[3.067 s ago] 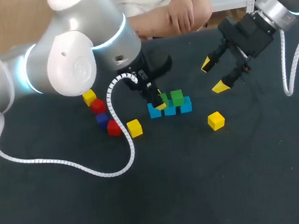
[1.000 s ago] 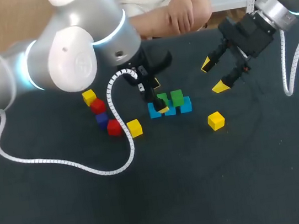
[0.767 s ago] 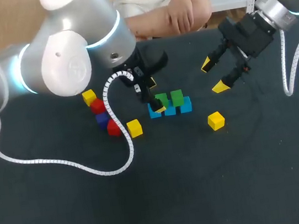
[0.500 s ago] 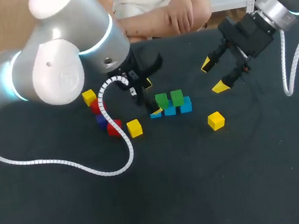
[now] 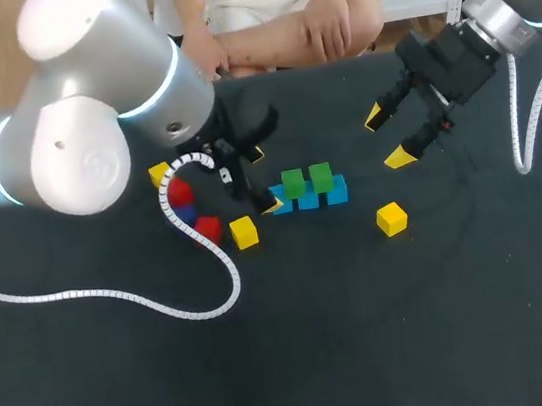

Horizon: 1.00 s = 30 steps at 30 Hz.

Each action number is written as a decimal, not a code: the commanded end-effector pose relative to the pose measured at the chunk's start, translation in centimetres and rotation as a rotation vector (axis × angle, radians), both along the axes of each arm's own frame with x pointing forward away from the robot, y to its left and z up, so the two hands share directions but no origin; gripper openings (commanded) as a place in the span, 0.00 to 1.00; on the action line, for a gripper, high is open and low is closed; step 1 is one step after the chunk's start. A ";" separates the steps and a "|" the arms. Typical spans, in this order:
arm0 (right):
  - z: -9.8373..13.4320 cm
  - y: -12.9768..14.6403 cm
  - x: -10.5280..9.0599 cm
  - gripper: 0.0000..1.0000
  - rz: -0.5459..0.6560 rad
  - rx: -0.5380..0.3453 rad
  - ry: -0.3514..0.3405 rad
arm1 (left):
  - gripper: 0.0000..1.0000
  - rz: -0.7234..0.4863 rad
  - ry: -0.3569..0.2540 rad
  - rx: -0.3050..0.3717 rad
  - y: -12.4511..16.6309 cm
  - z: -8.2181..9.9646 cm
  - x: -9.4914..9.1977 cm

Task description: Place the blue cubes, place green cubes on the blue cubes, place the yellow cubes on the green cubes, then place the red cubes on the yellow cubes, and place purple cube on the red cubes.

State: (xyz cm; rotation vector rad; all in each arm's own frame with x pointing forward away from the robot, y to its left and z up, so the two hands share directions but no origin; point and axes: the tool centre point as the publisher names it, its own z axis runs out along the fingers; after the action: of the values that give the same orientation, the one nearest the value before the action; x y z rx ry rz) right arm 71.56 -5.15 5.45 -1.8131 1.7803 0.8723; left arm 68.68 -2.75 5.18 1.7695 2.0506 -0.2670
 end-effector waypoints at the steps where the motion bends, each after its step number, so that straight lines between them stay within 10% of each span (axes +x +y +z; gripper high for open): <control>1: 0.0 0.0 -0.1 1.00 -0.002 0.000 -0.002 | 1.00 -0.014 -0.010 -0.004 0.2 0.5 -0.6; 30: 0.0 0.0 -0.1 1.00 -0.002 0.000 -0.002 | 1.00 0.001 -0.062 -0.001 1.6 3.7 -3.6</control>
State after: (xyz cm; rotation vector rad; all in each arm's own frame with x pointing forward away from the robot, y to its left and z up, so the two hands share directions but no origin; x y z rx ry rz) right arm 71.56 -5.15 5.45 -1.8131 1.7803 0.8723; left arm 65.51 -1.47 8.68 1.7593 2.0124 -0.2120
